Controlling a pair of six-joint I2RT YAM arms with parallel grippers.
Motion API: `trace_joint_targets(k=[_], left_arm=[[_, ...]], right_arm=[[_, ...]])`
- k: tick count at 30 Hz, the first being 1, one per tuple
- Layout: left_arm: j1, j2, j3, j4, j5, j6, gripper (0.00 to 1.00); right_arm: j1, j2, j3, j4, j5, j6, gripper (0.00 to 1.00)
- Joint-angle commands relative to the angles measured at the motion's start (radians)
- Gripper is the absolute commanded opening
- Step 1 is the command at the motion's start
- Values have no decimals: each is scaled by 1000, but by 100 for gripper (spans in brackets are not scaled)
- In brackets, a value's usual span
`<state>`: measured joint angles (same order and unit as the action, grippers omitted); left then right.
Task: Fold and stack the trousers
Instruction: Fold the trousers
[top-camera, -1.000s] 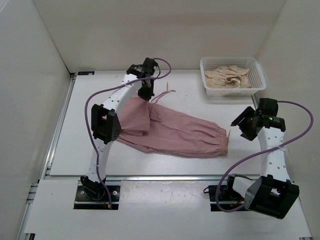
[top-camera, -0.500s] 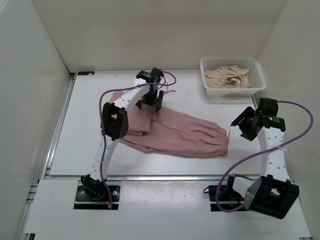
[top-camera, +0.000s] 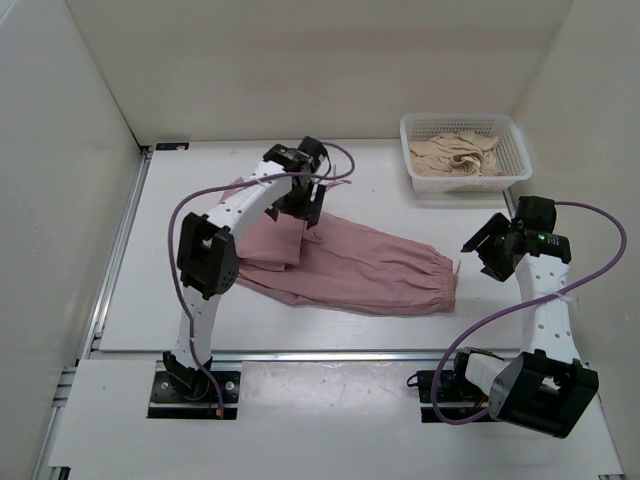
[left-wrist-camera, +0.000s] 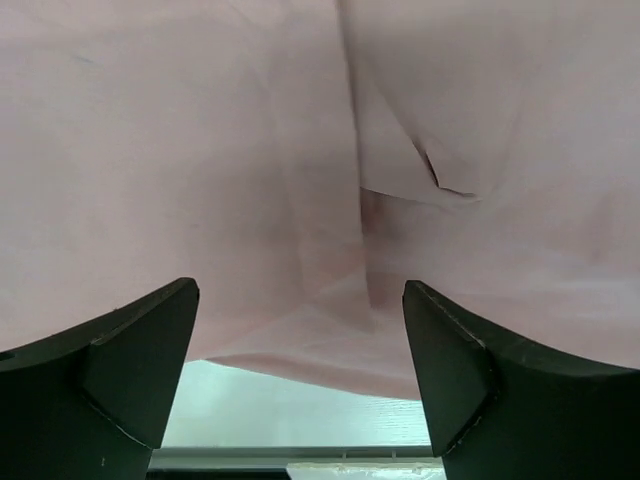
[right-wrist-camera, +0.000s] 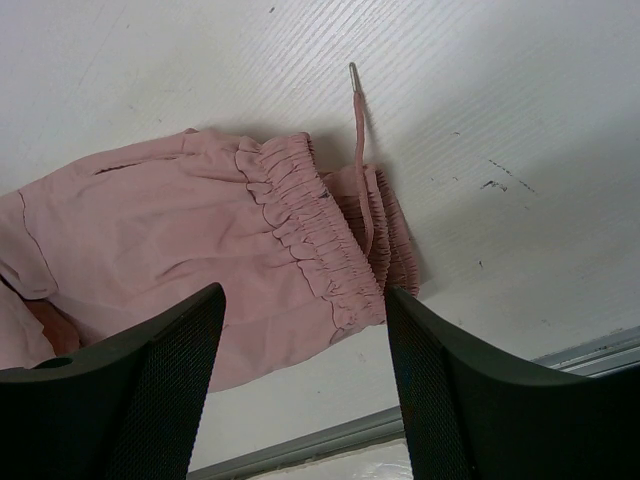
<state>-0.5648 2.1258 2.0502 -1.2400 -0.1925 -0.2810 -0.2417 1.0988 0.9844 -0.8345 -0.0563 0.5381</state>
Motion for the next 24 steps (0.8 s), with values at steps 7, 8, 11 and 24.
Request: trace_joint_targets(k=[7,8,11,24], left_arm=[[-66,121,-67,27,-168,-81,90],[-66,122,-67,36,-183,-90,90],[-66,144,-88,36,-264,-116,87],[-66,203,-142,77,-271,-118,84]], right_arm=[[4,-20,-15,25,-16,-21,71],[4,-20,-15,25,-16,-21,71],[4,-20,-6,25,-16,-21,71],[4,-20,-6,25,-16,-21,71]])
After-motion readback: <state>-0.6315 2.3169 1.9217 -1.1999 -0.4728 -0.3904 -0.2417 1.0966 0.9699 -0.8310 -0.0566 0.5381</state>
